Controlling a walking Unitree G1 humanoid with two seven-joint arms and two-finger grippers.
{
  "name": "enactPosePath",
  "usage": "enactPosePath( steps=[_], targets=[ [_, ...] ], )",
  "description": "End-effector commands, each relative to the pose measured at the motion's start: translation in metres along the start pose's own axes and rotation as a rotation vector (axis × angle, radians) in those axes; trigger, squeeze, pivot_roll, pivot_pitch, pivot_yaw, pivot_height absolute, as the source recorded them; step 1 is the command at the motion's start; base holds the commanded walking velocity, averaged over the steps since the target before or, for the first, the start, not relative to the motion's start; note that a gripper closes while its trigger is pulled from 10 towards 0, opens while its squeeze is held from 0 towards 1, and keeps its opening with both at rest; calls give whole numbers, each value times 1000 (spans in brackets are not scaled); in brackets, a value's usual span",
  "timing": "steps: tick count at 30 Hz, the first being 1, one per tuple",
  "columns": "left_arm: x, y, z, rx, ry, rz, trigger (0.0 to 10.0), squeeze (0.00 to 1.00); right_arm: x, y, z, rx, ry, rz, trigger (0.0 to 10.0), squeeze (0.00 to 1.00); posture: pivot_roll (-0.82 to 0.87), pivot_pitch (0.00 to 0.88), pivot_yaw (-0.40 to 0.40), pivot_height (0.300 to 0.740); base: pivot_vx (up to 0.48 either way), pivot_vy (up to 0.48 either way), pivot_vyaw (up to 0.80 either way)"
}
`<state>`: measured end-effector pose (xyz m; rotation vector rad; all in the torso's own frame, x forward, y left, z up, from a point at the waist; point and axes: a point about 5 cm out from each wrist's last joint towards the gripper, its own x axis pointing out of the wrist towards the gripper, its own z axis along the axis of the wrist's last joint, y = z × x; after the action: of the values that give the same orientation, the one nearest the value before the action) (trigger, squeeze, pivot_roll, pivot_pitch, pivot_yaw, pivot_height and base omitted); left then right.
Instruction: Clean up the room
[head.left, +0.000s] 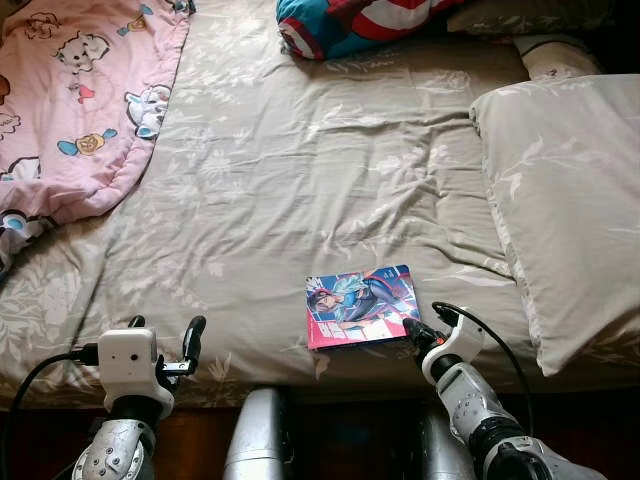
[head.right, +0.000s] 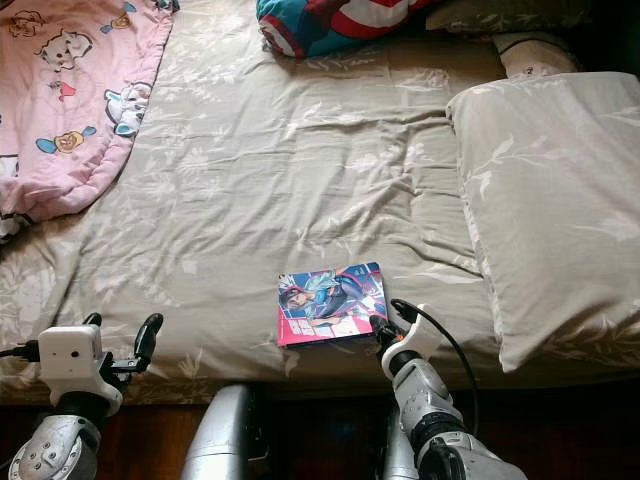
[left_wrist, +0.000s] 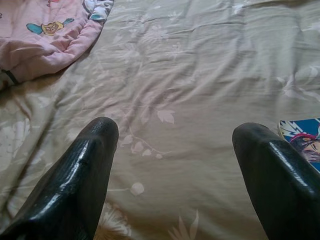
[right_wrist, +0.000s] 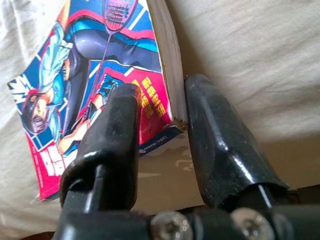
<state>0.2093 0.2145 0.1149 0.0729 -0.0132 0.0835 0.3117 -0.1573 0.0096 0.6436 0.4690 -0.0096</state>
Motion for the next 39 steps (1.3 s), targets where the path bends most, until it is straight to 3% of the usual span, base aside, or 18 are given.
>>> enactPosePath(
  steps=[1,5,6,7,8,9,10,11,15,16,17,20,21,22,25,30,39],
  targets=[
    [-4,6,-6,13,36,10,10000,0,-3,-5,-10,19,26,-34,10000,0,170,333,83,638,0,0,0],
    [-2,5,-6,10,34,10,10000,0,-3,-7,-6,19,14,-46,10000,0,168,333,83,638,0,0,0],
    [-2,5,-6,10,34,10,10000,0,-3,-7,-5,19,11,-46,10000,255,167,333,83,638,0,0,0],
    [-2,5,-6,9,34,10,10000,0,-3,-8,-4,19,9,-46,10000,863,167,333,83,638,0,0,0],
    [-2,5,-6,9,34,10,10000,0,-3,-8,-4,18,8,-47,10000,863,167,333,83,638,0,0,0],
    [-2,4,-6,8,34,9,10000,0,-3,-8,-3,15,5,-48,10000,1000,165,333,82,638,0,0,0],
    [-2,4,-6,8,34,9,10000,0,-3,-8,-3,13,4,-49,10000,1000,165,333,82,638,0,0,0],
    [-1,4,-6,8,34,9,10000,0,-3,-9,-2,5,3,-57,10000,902,164,333,81,638,0,0,0],
    [-1,4,-6,7,33,9,10000,0,-3,-10,-1,-5,1,-74,10000,902,161,332,80,638,0,0,0],
    [1,3,-6,3,31,10,10000,0,-4,-14,2,-23,-17,-105,10000,0,159,325,77,638,0,0,0],
    [1,3,-6,3,31,10,10000,0,-4,-14,2,-23,-17,-105,10000,0,159,325,77,638,0,0,0],
    [5,1,-9,-4,27,16,10000,0,-3,-12,15,-149,-84,-96,10000,0,140,307,64,638,0,0,0],
    [7,1,-10,-9,28,20,10000,0,-2,-7,19,-244,-115,-65,10000,0,129,296,56,638,0,0,0],
    [7,1,-10,-9,28,20,10000,0,-2,-7,19,-244,-115,-65,10000,0,129,296,56,638,0,0,0],
    [12,-2,-14,-32,30,21,10000,0,-4,1,29,-388,-206,-13,10000,0,101,272,40,638,0,0,0],
    [20,-8,-21,-66,32,26,10000,0,-14,-8,32,-386,-309,-16,10000,0,57,232,21,638,0,0,0],
    [33,-13,-32,-92,49,9,10000,0,-29,-29,4,-367,-250,-49,10000,0,19,152,-1,638,0,0,0]
  ],
)
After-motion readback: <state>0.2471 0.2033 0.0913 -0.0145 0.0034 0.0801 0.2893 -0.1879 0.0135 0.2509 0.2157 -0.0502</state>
